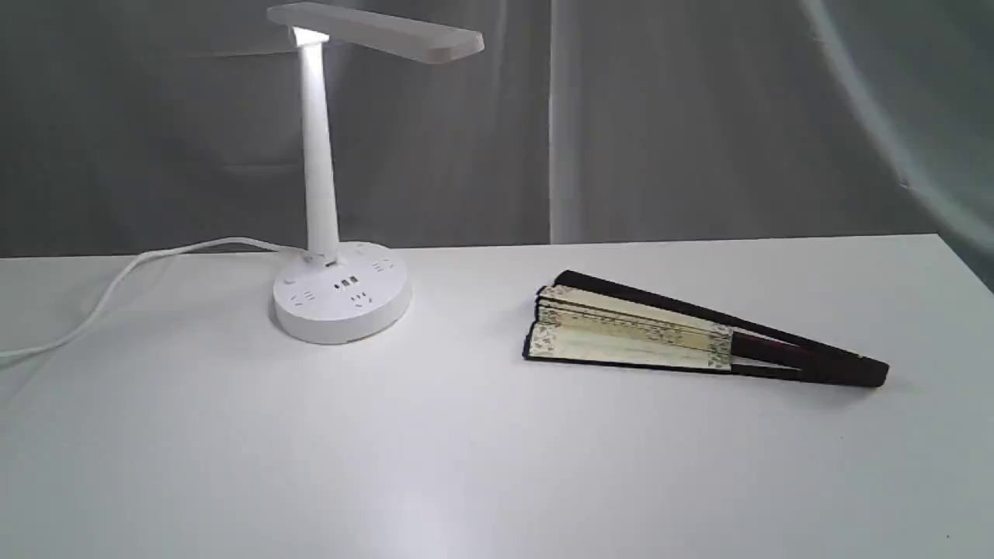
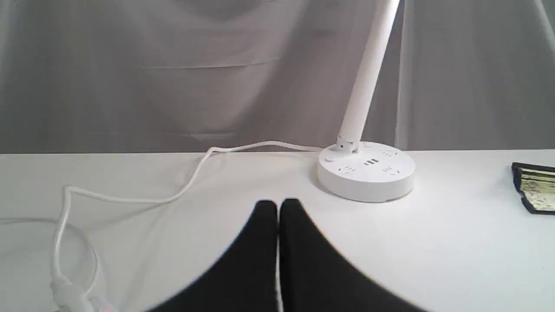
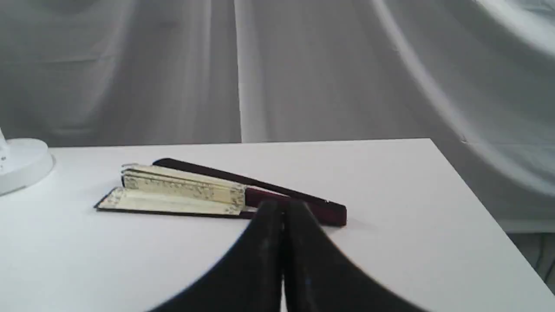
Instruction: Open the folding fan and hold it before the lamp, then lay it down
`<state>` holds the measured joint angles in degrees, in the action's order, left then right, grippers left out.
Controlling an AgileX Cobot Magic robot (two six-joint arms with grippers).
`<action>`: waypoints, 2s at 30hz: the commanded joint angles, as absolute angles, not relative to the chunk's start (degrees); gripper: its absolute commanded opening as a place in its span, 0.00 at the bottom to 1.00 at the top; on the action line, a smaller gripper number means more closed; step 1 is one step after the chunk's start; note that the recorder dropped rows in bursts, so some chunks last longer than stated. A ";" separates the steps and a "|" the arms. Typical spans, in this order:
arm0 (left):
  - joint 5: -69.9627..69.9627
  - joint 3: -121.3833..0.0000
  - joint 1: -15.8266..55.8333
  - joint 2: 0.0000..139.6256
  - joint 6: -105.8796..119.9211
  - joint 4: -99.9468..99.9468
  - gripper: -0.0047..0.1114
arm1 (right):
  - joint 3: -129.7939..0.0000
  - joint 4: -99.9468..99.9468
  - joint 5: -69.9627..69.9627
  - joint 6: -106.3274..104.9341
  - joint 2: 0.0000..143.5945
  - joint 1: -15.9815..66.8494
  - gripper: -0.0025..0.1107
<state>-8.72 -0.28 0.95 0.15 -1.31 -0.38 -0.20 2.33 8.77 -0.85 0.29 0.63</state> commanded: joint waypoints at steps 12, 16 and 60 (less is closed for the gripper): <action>-5.88 0.00 1.26 0.00 -1.44 1.52 0.04 | 0.00 8.23 0.46 -0.89 0.00 0.64 0.02; -2.73 0.00 1.26 0.00 -1.66 7.73 0.04 | 0.00 8.23 -2.24 -0.89 0.00 0.64 0.02; -34.39 -33.22 1.26 17.35 -2.92 11.58 0.04 | -33.88 5.15 32.91 -1.19 30.88 0.64 0.02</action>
<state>-34.32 -32.49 0.95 14.84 -2.45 11.24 -32.56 5.77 32.50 -1.24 28.03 0.63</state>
